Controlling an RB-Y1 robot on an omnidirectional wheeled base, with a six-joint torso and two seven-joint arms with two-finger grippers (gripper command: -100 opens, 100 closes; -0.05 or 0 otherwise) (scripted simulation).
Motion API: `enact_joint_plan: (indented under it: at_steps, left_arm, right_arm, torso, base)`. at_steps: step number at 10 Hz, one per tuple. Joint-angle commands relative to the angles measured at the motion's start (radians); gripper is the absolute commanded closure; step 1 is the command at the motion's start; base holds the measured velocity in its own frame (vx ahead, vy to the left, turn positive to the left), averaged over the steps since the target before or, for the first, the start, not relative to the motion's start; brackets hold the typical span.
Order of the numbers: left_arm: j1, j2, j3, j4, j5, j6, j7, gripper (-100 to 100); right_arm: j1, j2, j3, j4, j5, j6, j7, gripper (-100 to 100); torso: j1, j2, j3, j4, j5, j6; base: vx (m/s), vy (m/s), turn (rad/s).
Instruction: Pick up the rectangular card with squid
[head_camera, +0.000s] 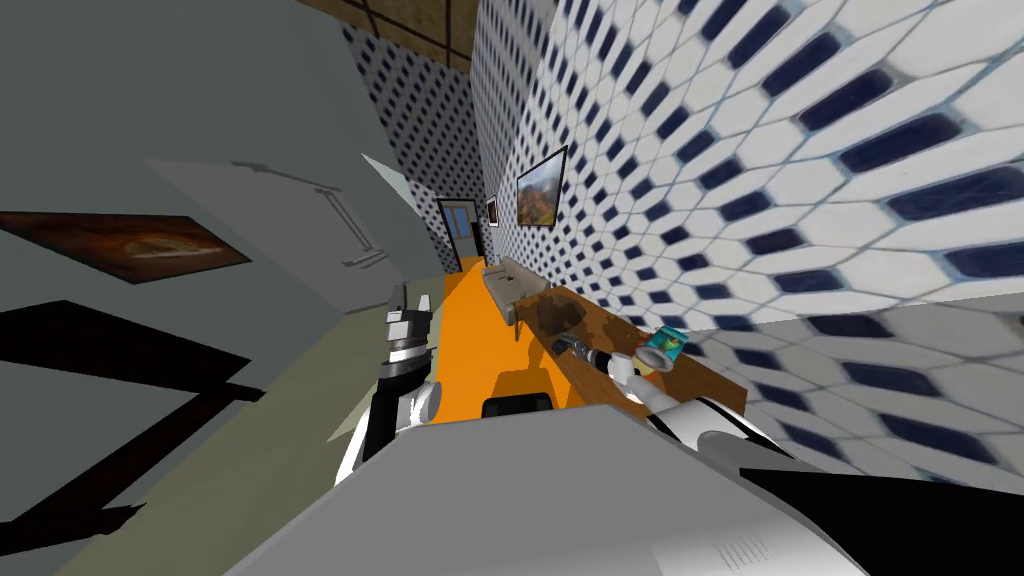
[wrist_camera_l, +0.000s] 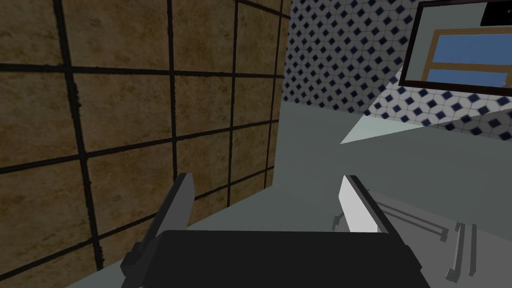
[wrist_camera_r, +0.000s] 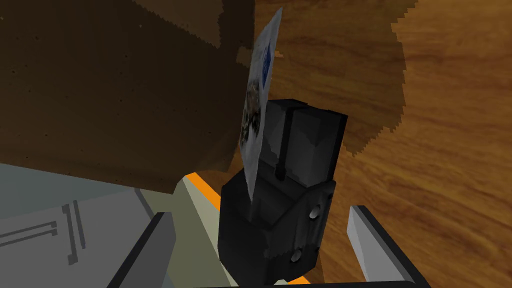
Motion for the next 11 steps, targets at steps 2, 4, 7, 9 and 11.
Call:
enact_joint_plan:
  at_steps: [2, 4, 7, 9, 11]
  left_arm:
    - [0.0, 0.0, 0.0, 0.0, 0.0, 0.0, 0.0, 0]
    - [0.0, 0.0, 0.0, 0.0, 0.0, 0.0, 0.0, 0]
    - [0.0, 0.0, 0.0, 0.0, 0.0, 0.0, 0.0, 0]
    - [0.0, 0.0, 0.0, 0.0, 0.0, 0.0, 0.0, 0]
    - [0.0, 0.0, 0.0, 0.0, 0.0, 0.0, 0.0, 0]
  right_arm:
    - [-0.023, -0.012, 0.005, 0.068, -0.07, 0.038, -0.035, -100]
    - [-0.048, -0.024, 0.01, 0.142, -0.132, 0.076, -0.071, -100]
    - [-0.073, -0.034, 0.015, 0.212, -0.203, 0.113, -0.105, -100]
    - [-0.073, -0.035, 0.016, 0.212, -0.205, 0.112, -0.109, -100]
    - [-0.074, -0.006, -0.004, 0.207, -0.196, 0.1, -0.079, -100]
  torso:
    - [0.001, -0.001, 0.0, 0.0, 0.0, 0.001]
    - [0.0, 0.0, 0.0, 0.0, 0.0, 0.0]
    - [-0.002, 0.0, 0.0, 0.0, -0.001, 0.001]
    - [-0.001, -0.002, -0.001, 0.0, 0.0, 0.001]
    - [0.002, -0.004, -0.002, -0.001, 0.0, 0.001]
  base:
    - [-0.047, -0.044, 0.163]
    - [-0.07, -0.075, 0.31]
    - [-0.067, -0.081, 0.205]
    - [-0.026, -0.049, 0.057]
    - [0.023, -0.008, -0.021]
